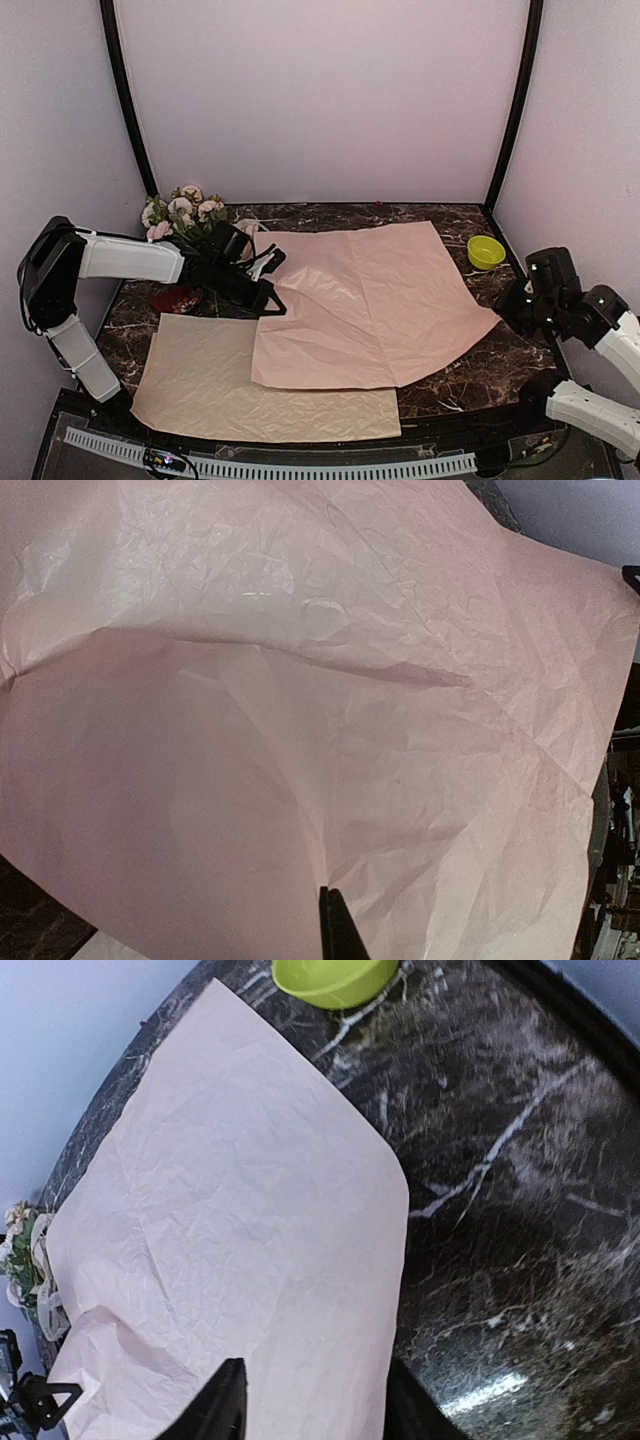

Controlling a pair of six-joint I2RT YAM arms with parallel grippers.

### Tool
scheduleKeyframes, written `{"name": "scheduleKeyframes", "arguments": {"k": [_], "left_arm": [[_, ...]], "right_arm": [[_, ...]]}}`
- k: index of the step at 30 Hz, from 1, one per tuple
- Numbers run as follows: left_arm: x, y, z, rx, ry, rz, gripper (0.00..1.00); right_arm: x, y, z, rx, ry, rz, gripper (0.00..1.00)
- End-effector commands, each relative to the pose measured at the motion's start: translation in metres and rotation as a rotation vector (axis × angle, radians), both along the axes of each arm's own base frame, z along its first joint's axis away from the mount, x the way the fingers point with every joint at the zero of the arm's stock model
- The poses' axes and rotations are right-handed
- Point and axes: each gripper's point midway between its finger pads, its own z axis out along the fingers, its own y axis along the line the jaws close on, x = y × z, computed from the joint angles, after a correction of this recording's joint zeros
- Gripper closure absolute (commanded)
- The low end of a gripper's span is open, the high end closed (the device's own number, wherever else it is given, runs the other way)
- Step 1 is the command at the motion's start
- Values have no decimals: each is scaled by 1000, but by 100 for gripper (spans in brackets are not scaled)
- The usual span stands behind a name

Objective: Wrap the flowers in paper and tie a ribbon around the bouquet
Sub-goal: Unfold the flattened wrapping paper at the center of the board, then adjust the flattened wrapping paper at the center of the board.

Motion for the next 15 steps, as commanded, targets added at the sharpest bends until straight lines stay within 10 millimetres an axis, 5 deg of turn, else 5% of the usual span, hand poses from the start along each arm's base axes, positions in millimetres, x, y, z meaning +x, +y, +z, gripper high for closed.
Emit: {"name": "scheduleKeyframes", "arguments": {"k": [1,4,8,11,15], "left_arm": [[-11,3,-8,-3,47,-18,100],[-13,3,-9,-2,51,-25,100],[-19,4,-12,2,93,-25,100],[-31,1,-11,-6,115,-31,95],[-47,-6,-4,-10,116,-68,77]], "right_arm": [[13,-26,70,-78,-186,-105,48],[28,-26,103,-156,-251,-78,43],[58,7,104,-195,-227,91,43],[70,33,84,-187,-155,213,44],[67,66,25,-140,5,351,46]]}}
